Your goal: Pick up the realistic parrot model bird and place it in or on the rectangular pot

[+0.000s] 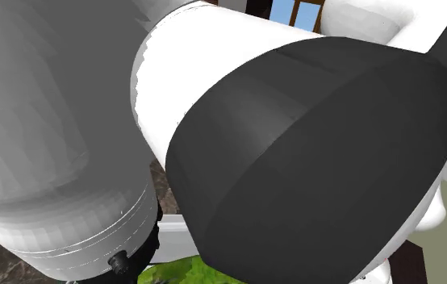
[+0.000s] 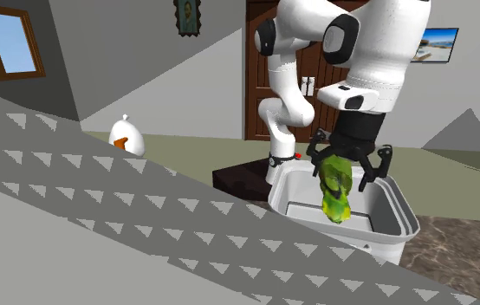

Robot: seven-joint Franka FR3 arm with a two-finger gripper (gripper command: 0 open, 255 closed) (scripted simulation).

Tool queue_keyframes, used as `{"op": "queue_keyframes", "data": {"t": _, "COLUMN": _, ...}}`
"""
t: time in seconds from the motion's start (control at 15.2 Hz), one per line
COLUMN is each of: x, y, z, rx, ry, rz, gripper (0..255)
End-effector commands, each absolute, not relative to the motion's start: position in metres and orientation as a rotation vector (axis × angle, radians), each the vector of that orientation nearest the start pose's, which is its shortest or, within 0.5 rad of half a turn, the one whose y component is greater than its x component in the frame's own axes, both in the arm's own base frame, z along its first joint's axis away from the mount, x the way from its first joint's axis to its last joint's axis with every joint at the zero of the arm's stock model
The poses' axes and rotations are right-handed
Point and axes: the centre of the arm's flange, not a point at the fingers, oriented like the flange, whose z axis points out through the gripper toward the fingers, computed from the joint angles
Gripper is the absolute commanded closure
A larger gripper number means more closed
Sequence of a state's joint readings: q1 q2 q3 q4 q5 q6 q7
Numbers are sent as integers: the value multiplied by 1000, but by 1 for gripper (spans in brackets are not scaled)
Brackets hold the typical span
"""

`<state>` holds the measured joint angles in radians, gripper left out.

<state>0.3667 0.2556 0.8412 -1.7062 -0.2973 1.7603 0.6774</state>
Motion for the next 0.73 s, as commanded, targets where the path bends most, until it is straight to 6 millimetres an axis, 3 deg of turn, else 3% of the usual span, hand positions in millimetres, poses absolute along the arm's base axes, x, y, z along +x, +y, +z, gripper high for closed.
{"op": "queue_keyframes", "data": {"t": 0.0, "x": 271, "y": 543, "z": 492, "rx": -3143, "ry": -969, "rz": -24, "gripper": 0}}
{"op": "queue_keyframes", "data": {"t": 0.13, "x": 270, "y": 546, "z": 516, "rx": -3143, "ry": -969, "rz": -24, "gripper": 0}}
{"op": "queue_keyframes", "data": {"t": 0.66, "x": 270, "y": 546, "z": 516, "rx": -3143, "ry": -969, "rz": -24, "gripper": 0}}
